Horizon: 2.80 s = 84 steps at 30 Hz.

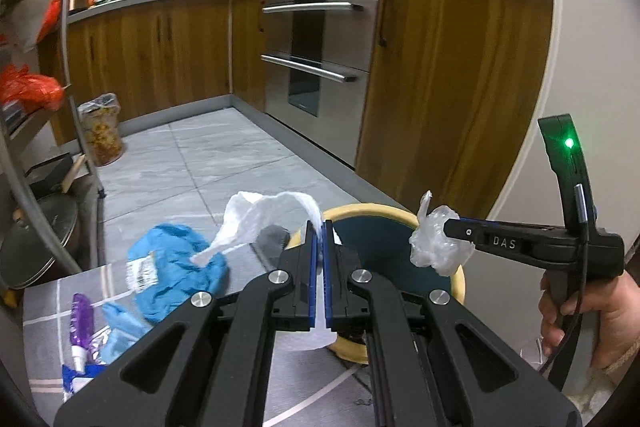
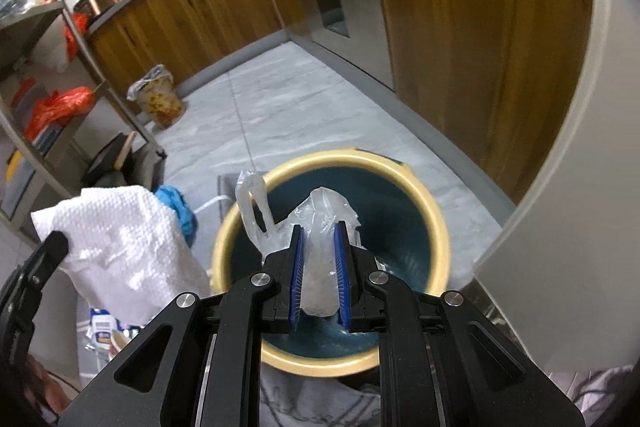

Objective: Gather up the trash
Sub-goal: 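Carry the tissue and clear plastic bag over the blue bin with both tools, then open both tools to drop the tissue and plastic bag into the bin, then move both tools back over the remaining trash on the mat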

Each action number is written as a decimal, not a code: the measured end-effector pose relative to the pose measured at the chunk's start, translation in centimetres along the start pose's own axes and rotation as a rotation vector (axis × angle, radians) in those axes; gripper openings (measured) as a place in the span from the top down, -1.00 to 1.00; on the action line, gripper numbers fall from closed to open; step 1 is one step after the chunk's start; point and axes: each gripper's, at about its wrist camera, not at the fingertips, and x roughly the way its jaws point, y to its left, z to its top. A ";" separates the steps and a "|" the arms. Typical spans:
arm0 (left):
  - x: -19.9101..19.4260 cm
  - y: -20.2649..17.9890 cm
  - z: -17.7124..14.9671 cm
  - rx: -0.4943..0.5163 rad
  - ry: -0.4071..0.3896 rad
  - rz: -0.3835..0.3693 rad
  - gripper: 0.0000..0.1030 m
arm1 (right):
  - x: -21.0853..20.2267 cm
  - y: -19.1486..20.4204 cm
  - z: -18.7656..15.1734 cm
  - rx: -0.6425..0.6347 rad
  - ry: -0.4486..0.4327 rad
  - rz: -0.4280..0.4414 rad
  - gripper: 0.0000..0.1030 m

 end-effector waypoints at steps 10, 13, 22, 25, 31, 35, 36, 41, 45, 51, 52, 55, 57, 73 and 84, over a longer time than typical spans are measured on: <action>4.2 -2.9 -1.4 0.048 0.082 -0.040 0.96 | 0.6 -1.9 -0.6 -0.019 0.041 -0.064 0.68; 5.8 -3.7 -2.6 0.078 0.131 -0.051 0.96 | 1.4 -2.8 -0.9 -0.005 0.072 -0.083 0.68; 8.3 -4.0 -4.4 0.106 0.202 -0.048 0.96 | 2.9 -2.2 -1.4 -0.033 0.115 -0.104 0.68; 8.9 -4.0 -4.9 0.113 0.218 -0.043 0.95 | 3.2 -2.1 -1.6 -0.040 0.122 -0.113 0.68; 8.9 -3.8 -4.7 0.099 0.208 -0.049 0.94 | 3.8 -2.3 -1.7 -0.042 0.127 -0.124 0.68; 9.0 -3.7 -4.7 0.095 0.211 -0.047 0.62 | 4.2 -2.6 -1.7 -0.017 0.133 -0.127 0.58; 9.0 -3.7 -4.7 0.098 0.208 -0.041 0.46 | 4.3 -2.8 -1.7 -0.013 0.134 -0.129 0.58; 8.6 -3.5 -4.6 0.100 0.192 -0.026 0.35 | 4.4 -2.9 -1.6 0.013 0.139 -0.113 0.51; 8.3 -3.1 -4.6 0.091 0.183 -0.001 0.09 | 4.3 -2.9 -1.5 0.026 0.133 -0.098 0.29; 7.8 -2.4 -4.4 0.070 0.168 0.024 -0.03 | 4.0 -2.5 -1.4 0.025 0.118 -0.087 -0.01; 7.7 -2.3 -4.3 0.067 0.164 0.029 -0.05 | 3.9 -2.4 -1.4 0.027 0.117 -0.087 -0.04; 7.3 -1.8 -4.2 0.058 0.154 0.043 -0.08 | 3.4 -2.1 -1.2 0.034 0.100 -0.083 -0.25; 6.9 -1.5 -4.1 0.045 0.147 0.052 -0.24 | 3.1 -1.8 -1.1 0.033 0.088 -0.080 -0.43; 1.3 0.7 -4.8 0.075 0.071 0.147 -0.88 | 1.3 2.3 -1.2 0.033 0.035 -0.036 -0.80; -3.6 6.0 -6.2 0.028 0.054 0.256 -0.89 | 1.8 7.8 -2.4 -0.012 0.061 0.022 -0.81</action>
